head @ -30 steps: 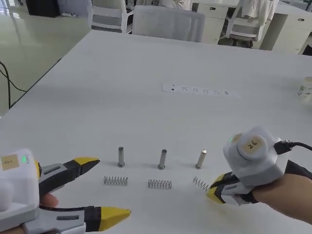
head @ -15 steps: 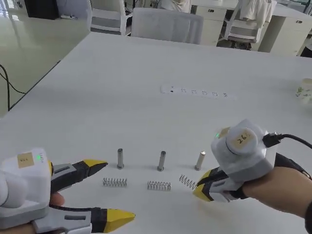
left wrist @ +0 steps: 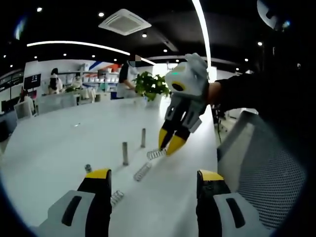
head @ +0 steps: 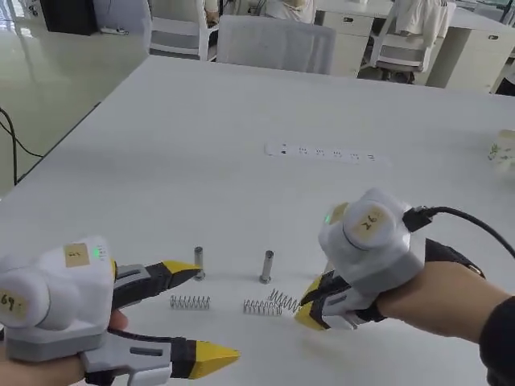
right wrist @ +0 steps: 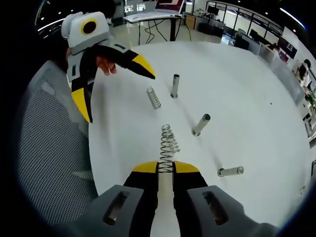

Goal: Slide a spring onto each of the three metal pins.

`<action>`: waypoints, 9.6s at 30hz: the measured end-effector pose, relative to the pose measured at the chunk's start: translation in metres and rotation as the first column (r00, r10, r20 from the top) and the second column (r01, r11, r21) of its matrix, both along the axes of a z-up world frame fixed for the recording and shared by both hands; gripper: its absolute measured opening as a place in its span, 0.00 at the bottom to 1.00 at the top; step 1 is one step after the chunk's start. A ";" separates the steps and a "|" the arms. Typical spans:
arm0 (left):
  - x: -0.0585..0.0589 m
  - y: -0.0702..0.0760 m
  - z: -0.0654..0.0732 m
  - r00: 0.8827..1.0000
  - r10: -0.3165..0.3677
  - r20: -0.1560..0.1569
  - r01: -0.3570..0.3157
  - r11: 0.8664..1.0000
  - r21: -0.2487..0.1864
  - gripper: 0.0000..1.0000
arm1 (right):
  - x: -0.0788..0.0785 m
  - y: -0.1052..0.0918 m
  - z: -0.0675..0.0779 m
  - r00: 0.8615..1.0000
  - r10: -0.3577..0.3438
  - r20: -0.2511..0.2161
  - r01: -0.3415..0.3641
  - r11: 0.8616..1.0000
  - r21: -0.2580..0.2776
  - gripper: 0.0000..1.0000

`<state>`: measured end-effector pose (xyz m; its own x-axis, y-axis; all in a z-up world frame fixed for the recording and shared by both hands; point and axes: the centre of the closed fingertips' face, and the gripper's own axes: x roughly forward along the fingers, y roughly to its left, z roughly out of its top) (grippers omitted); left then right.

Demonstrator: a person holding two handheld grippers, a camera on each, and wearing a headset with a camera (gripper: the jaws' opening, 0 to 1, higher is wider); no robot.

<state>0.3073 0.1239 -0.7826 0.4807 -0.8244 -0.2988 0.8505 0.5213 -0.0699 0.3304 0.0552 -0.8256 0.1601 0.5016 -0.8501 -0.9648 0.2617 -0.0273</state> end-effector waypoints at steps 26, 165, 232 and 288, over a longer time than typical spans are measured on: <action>-0.010 -0.019 -0.007 0.990 -0.128 0.051 0.125 0.990 0.060 0.33 | -0.033 0.028 0.008 0.975 0.223 -0.013 -0.223 0.975 -0.017 0.08; -0.008 -0.007 -0.005 0.998 -0.047 0.029 0.046 0.998 0.035 0.62 | -0.032 0.022 0.044 0.975 0.219 -0.019 -0.219 0.975 0.039 0.08; 0.000 0.041 -0.007 0.987 0.162 -0.005 -0.162 0.986 -0.026 0.92 | 0.087 -0.061 0.029 0.998 0.064 -0.015 -0.065 0.970 -0.235 0.08; 0.002 0.044 -0.010 0.985 0.170 -0.016 -0.170 0.985 -0.020 0.88 | 0.089 -0.060 -0.036 0.993 0.047 -0.108 -0.079 0.947 -0.312 0.18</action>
<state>0.3094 0.1676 -0.7928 0.6100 -0.7374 -0.2901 0.7486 0.6563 -0.0943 0.4194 -0.0048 -0.8618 0.0447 0.2121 -0.9762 -0.9811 0.1934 -0.0029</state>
